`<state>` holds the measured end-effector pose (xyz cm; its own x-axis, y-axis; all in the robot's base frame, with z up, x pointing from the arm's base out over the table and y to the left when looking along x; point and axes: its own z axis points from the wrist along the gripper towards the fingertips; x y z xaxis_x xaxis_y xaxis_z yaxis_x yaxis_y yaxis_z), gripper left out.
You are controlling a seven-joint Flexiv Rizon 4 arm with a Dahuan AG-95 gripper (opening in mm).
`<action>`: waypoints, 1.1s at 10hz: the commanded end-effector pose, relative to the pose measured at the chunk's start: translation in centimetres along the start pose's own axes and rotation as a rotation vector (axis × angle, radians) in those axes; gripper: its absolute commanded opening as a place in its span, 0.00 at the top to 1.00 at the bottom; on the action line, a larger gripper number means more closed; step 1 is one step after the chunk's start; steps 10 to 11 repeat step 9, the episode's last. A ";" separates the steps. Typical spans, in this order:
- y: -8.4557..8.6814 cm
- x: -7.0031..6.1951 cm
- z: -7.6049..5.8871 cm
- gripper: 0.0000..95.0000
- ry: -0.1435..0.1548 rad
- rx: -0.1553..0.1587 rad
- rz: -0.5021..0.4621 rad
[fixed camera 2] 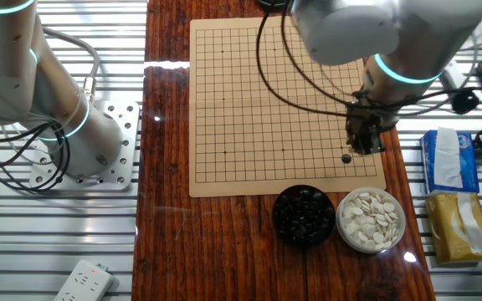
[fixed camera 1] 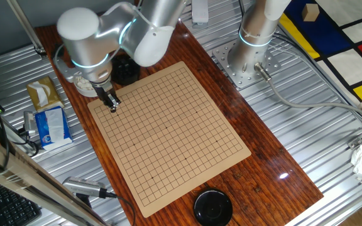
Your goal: Play the first move as black on the 3-4 point in the upper right corner of the Go board
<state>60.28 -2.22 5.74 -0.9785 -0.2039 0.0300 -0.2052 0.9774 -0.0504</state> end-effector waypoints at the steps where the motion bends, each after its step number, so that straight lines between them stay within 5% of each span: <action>1: -0.1 0.2 -1.4 1.00 0.011 0.004 0.027; 4: -0.1 0.3 -3.3 1.00 0.052 -0.004 0.054; 11: -0.1 0.3 -3.5 1.00 0.053 -0.013 0.032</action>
